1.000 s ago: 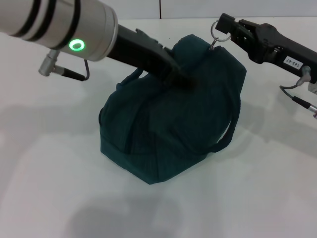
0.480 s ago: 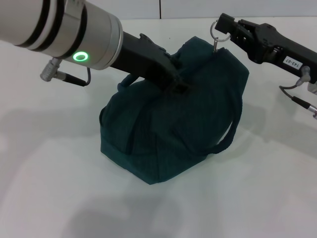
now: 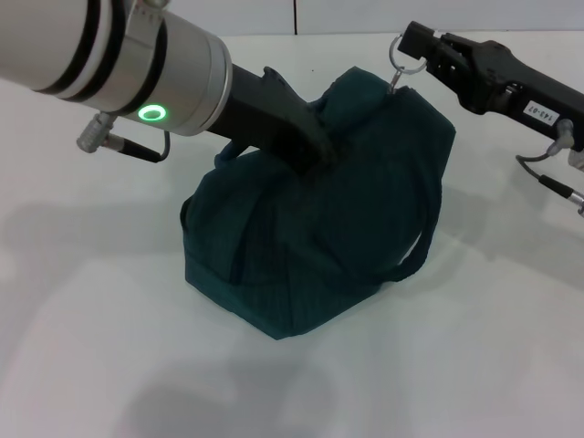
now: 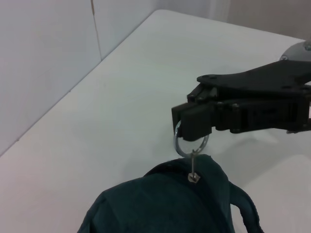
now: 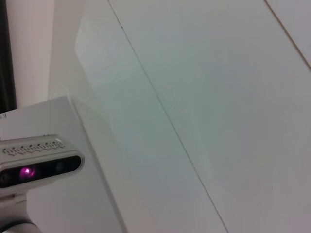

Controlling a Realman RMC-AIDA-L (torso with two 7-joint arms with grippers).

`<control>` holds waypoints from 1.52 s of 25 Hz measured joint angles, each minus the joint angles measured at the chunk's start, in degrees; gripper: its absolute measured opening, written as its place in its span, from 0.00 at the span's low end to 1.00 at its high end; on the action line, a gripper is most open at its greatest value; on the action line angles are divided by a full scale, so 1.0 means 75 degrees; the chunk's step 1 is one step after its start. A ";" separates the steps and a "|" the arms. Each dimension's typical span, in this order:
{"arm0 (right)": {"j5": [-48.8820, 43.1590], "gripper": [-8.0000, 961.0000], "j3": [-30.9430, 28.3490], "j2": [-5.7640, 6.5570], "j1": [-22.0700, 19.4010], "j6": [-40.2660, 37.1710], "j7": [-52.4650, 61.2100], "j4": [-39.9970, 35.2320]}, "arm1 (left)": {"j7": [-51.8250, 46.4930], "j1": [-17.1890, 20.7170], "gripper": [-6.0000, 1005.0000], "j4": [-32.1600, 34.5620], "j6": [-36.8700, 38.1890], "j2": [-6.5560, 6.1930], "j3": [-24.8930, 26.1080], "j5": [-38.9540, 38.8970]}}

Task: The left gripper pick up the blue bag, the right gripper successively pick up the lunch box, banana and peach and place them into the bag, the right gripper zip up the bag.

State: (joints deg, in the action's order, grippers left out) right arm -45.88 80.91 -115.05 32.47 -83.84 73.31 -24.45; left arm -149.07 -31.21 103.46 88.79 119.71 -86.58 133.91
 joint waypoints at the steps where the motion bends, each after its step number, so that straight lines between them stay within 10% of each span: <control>1: -0.0001 0.12 -0.0024 -0.0001 -0.0004 0.0000 0.0001 0.0001 | 0.0002 0.0001 0.20 0.0001 -0.0001 -0.0002 0.0000 0.0002; 11: -0.0063 0.13 -0.0454 0.0020 -0.0202 0.0065 -0.0003 0.0089 | 0.0105 0.0044 0.05 0.0146 -0.0010 -0.0013 0.0025 -0.0046; 28: -0.0064 0.15 -0.0803 0.0006 -0.0380 0.1837 0.0257 0.0734 | 0.0108 0.0345 0.05 0.0892 -0.0043 -0.0001 0.0069 -0.0062; 38: -0.0004 0.16 -0.1126 0.0014 -0.0598 0.1078 -0.0113 0.0704 | 0.0270 0.0556 0.05 0.0628 -0.0625 -0.0001 0.0000 -0.0065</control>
State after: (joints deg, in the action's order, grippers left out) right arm -45.91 72.46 -114.94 27.99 -75.76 72.46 -19.17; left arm -147.04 -27.04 108.18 84.11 119.70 -86.58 133.43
